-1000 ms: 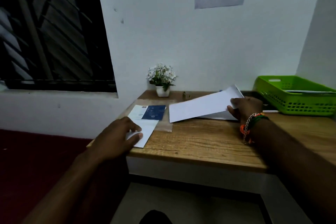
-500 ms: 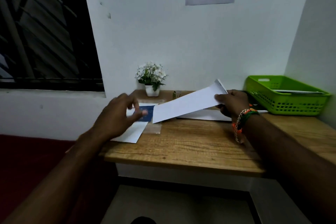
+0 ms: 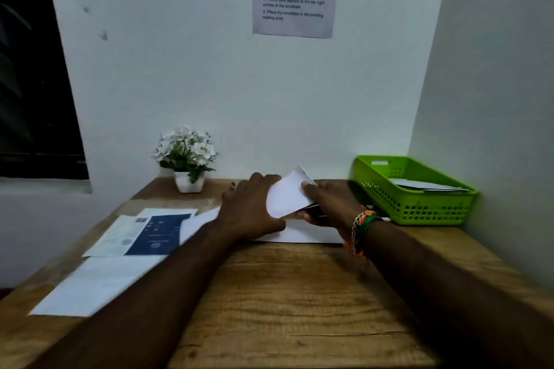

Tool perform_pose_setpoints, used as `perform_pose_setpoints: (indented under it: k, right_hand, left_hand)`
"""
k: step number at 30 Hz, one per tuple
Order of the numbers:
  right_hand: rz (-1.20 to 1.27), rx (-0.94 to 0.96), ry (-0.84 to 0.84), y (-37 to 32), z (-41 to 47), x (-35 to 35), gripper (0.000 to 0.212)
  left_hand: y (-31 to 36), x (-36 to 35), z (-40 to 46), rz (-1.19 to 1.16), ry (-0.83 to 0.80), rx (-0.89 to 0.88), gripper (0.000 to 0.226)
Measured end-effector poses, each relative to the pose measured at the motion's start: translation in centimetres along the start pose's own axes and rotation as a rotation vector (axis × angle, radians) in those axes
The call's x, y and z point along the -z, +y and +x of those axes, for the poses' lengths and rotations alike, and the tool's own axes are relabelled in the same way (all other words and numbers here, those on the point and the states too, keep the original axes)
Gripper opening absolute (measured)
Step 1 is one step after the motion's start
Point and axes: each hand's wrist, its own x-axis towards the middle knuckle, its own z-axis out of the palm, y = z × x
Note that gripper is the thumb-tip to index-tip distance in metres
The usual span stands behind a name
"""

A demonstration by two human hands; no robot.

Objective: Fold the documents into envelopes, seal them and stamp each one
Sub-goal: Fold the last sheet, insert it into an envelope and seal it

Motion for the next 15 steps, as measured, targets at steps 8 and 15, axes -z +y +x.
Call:
perform_pose_setpoints:
  k: [8,15]
  right_hand:
    - [0.021,-0.073,-0.078,1.2,0.8,0.4,0.037]
    - [-0.063,-0.008,-0.018,1.8,1.0,1.4,0.020]
  left_hand:
    - [-1.9,0.6,-0.1,0.108,0.033,-0.099,0.107]
    - [-1.9,0.0,0.1,0.193,0.022,-0.148,0.113]
